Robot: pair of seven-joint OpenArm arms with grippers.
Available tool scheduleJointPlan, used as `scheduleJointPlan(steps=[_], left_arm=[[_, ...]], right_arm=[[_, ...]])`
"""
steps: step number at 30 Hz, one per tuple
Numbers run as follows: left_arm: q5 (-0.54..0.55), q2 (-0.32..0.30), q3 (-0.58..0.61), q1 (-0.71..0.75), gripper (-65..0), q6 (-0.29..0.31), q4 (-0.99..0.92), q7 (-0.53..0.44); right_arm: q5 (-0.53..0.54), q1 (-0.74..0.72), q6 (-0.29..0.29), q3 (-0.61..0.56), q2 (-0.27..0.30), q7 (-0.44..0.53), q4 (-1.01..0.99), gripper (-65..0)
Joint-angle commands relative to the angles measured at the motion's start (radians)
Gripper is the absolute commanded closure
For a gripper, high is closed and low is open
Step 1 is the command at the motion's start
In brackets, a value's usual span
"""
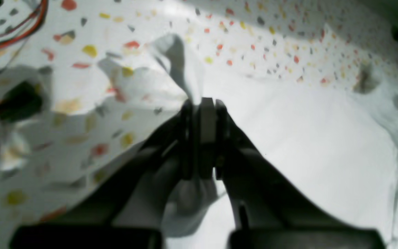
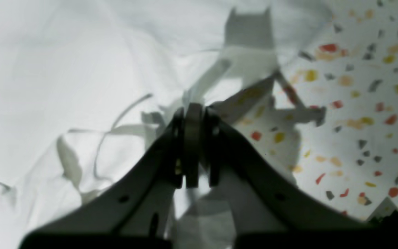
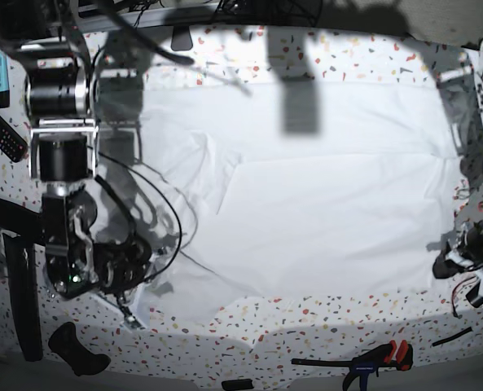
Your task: Fold the T-shirt properly
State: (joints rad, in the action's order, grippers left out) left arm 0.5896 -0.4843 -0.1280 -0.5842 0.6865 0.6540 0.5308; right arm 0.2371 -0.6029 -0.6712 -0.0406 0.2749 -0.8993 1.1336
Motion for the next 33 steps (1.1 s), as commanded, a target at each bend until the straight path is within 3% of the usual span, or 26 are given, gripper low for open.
scheduleJointPlan(steps=[1, 7, 10, 14, 27, 33], left_arm=[[0.025, -0.026, -0.002, 0.002, 0.0, 0.012, 0.068, -0.009], [0.127, -0.08, -0.002, 0.213, 0.0, -0.071, 0.403, 0.071], [0.126, -0.109, -0.003, 0.305, 0.0, -0.101, 0.55, 0.084], [0.079, -0.135, -0.004, 0.402, 0.0, -0.124, 0.69, 0.103], [-0.013, -0.134, -0.004, 0.535, 0.0, -0.137, 0.726, 0.082], [-0.013, -0.134, -0.004, 0.538, 0.0, -0.137, 0.729, 0.105]], right_arm=[[0.01, -0.017, -0.009, 0.002, 0.011, -0.002, 0.065, 0.0], [0.032, 0.129, 0.024, 0.002, 0.069, -0.1, 0.344, 0.0], [0.071, 0.198, 0.024, 0.002, 0.12, -0.158, 0.447, 0.0], [0.081, 0.297, 0.024, 0.005, 0.169, -0.159, 0.504, 0.0], [0.124, 0.48, -0.001, 0.237, 0.174, -0.132, 0.523, 0.0], [0.142, 0.533, -0.006, 0.253, 0.173, -0.137, 0.523, 0.0]])
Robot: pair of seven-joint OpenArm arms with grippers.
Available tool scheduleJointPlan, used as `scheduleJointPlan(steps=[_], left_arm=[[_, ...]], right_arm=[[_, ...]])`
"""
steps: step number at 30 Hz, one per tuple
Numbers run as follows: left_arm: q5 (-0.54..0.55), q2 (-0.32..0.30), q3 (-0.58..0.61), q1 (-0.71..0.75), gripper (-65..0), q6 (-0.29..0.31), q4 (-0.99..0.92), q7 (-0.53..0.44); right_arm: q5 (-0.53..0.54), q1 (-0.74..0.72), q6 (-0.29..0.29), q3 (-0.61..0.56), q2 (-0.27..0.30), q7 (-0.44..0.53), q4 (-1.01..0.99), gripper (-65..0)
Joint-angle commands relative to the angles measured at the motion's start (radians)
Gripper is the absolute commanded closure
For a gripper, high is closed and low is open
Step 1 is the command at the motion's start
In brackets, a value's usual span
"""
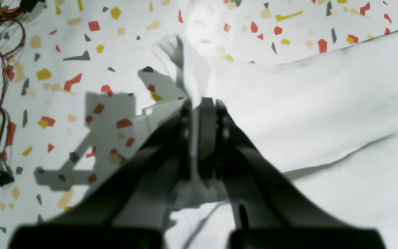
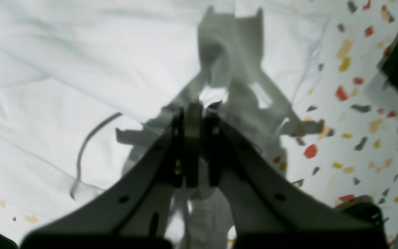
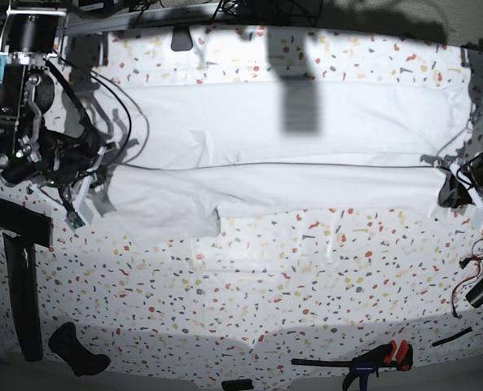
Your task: Fold the T-shirt properly
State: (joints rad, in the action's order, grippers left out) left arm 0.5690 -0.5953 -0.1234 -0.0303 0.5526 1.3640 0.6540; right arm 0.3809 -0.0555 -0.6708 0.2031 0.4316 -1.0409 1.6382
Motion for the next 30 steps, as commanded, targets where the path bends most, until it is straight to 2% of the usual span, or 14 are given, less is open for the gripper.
scheduleJointPlan(steps=[1, 7, 10, 14, 16, 18, 19, 24, 26, 30], left_arm=[[0.007, -0.023, -0.009, -0.016, 0.0, -0.003, 0.019, -0.013], [0.007, -0.023, -0.009, -0.016, 0.0, -0.003, 0.019, 0.035], [0.007, -0.023, -0.009, -0.016, 0.0, -0.003, 0.019, 0.061], [0.006, -0.023, -0.009, -0.017, 0.0, -0.003, 0.019, 0.14], [-0.017, -0.023, -0.009, -0.017, -14.0, -0.003, 0.019, 0.221], [-0.067, -0.023, -0.009, -0.016, -24.8, -0.004, 0.019, 0.278], [-0.095, -0.023, -0.009, -0.017, -26.9, -0.005, 0.019, 0.29], [-0.153, -0.024, -0.009, -0.023, -26.9, -0.069, 0.023, 0.225], [-0.149, -0.023, -0.009, -0.022, -26.9, -0.094, 0.039, 0.19], [-0.15, -0.023, -0.009, -0.022, -26.9, -0.12, 0.097, 0.135]], right_arm=[[-0.002, -0.006, -0.007, 0.009, 0.016, 0.004, 0.019, 0.0], [-0.002, 0.023, -0.007, 0.009, 0.012, 0.0, 0.019, 0.0], [0.04, 0.023, -0.007, 0.009, 0.012, -0.053, 0.019, 0.0], [0.098, 0.025, -0.007, 0.009, 0.012, -0.073, 0.019, -30.0], [0.12, 0.024, -0.007, 0.009, 0.011, -0.073, 0.018, -38.0], [0.136, 0.022, -0.006, 0.009, 0.012, -0.073, 0.019, -39.0], [0.147, 0.018, -0.006, 0.009, 0.012, -0.072, 0.019, -38.9], [0.269, -0.042, -0.006, 0.055, 0.011, 0.06, 0.019, -38.9], [0.328, -0.093, -0.006, 0.074, 0.008, 0.065, 0.019, -38.9], [0.294, -0.2, -0.006, 0.121, -0.062, 0.077, 0.017, -38.9]])
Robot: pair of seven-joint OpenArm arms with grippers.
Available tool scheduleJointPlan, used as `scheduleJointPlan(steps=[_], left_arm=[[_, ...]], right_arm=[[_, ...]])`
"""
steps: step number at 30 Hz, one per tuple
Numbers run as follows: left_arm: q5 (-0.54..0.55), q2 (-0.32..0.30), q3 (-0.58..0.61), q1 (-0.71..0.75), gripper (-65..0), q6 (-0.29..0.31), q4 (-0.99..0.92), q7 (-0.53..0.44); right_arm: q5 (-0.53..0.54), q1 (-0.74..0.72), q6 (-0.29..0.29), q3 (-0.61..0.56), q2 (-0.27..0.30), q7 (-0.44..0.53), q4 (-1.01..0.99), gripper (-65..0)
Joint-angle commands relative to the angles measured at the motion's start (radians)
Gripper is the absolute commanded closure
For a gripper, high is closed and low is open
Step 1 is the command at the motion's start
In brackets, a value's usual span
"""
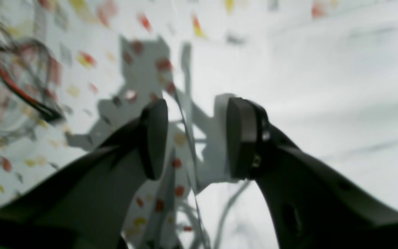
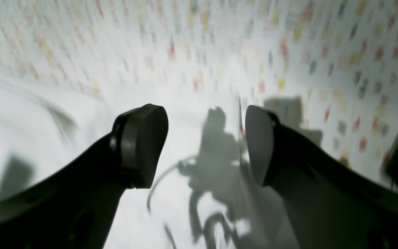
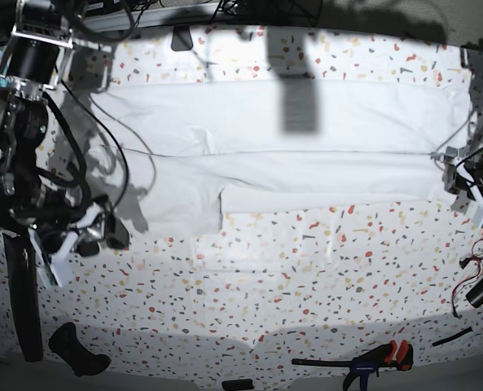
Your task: Fold the T-shirt properly
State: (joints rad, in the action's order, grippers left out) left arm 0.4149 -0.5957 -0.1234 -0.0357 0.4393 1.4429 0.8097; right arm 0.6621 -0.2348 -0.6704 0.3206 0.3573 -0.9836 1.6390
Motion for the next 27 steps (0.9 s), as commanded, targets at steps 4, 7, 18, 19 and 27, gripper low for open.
scheduleJointPlan(steps=[4, 7, 18, 19, 27], left_arm=[[0.008, -0.017, -0.009, -0.017, -26.9, -0.006, 0.064, -0.049], [0.026, -0.017, -0.008, -0.017, -26.9, -0.006, 0.072, -0.048], [0.032, -0.017, -0.009, -0.016, -26.9, -0.006, 0.072, -0.048], [0.032, -0.017, -0.008, -0.016, -26.9, -0.006, 0.072, -0.048], [0.032, -0.017, -0.008, -0.016, -26.9, -0.006, 0.072, -0.048]], right_arm=[[-0.138, -0.122, -0.002, 0.013, -0.051, 0.064, -0.038, -38.8], [-0.212, -0.211, -0.002, 0.013, -0.088, 0.064, -0.158, -38.8], [-0.263, -0.412, 0.005, 0.011, -0.095, 0.001, -0.72, -38.8], [-0.263, -0.41, 0.004, 0.011, -0.097, 0.013, -0.75, -38.8], [-0.262, -0.41, -0.01, 0.011, -0.097, 0.026, -0.851, -38.6]])
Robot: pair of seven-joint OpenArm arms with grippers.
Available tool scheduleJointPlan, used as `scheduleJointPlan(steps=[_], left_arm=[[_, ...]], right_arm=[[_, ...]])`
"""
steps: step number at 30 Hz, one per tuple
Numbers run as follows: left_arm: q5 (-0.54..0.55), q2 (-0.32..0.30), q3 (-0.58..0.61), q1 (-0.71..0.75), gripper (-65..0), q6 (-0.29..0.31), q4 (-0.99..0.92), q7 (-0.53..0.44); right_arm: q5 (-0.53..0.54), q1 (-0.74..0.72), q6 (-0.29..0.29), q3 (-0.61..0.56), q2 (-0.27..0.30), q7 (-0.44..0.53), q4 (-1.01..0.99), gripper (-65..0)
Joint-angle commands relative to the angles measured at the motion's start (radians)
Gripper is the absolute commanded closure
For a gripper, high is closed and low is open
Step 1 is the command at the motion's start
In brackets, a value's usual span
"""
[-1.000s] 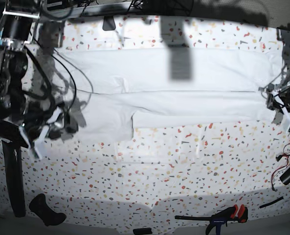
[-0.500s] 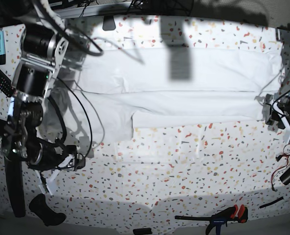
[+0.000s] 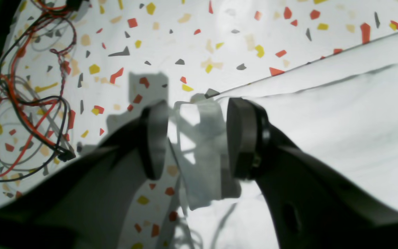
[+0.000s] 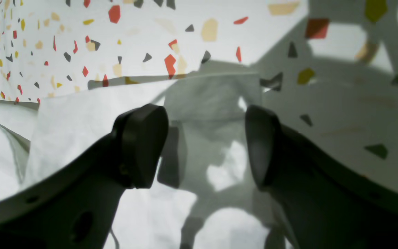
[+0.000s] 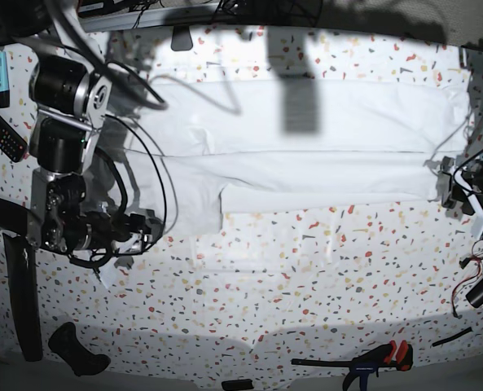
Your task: Fold the T-shirt properly
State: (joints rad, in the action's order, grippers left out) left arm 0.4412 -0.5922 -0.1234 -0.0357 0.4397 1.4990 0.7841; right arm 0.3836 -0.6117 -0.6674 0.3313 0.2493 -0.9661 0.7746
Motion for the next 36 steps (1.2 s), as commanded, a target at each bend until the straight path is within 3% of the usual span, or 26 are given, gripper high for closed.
scheduleJointPlan(steps=[1, 2, 6, 7, 15, 22, 25, 30, 36], left_arm=[[0.005, -0.02, -0.009, -0.016, -26.9, -0.007, 0.016, -0.023], [0.005, -0.02, -0.009, -0.016, -26.9, -0.007, 0.016, -0.023], [0.005, -0.02, -0.008, -0.016, -26.9, -0.006, 0.016, -0.023], [0.005, -0.02, -0.008, -0.016, -26.9, -0.007, 0.016, -0.023], [0.005, -0.021, -0.008, -0.014, -26.9, -0.007, 0.015, -0.08], [0.004, -0.02, -0.008, -0.014, -27.0, -0.006, 0.01, -0.105], [0.006, -0.02, -0.008, -0.023, -32.8, -0.006, -0.037, -0.17], [0.095, 0.0, -0.006, -0.081, -34.6, 0.024, -0.146, -0.047], [0.146, 0.002, -0.006, -0.114, -34.6, 0.074, -0.201, -0.022]], right_arm=[[0.016, -0.034, -0.013, 0.0, 0.011, 0.005, 0.014, -36.5], [0.016, -0.034, -0.013, 0.0, 0.011, 0.002, 0.014, -31.7], [0.016, -0.034, -0.013, 0.0, 0.011, -0.006, 0.014, -1.7], [0.016, -0.034, -0.013, 0.0, 0.011, -0.006, 0.014, 0.0], [0.021, -0.034, -0.02, 0.0, 0.011, -0.005, 0.029, 0.0], [0.209, -0.033, -0.031, 0.0, 0.011, -0.153, 0.12, 0.0], [0.228, -0.033, -0.031, 0.0, 0.014, -0.168, 0.147, 0.0], [0.23, -0.033, -0.031, 0.0, 0.013, -0.168, 0.151, 0.0], [0.23, -0.033, -0.031, 0.0, 0.014, -0.168, 0.151, 0.0]])
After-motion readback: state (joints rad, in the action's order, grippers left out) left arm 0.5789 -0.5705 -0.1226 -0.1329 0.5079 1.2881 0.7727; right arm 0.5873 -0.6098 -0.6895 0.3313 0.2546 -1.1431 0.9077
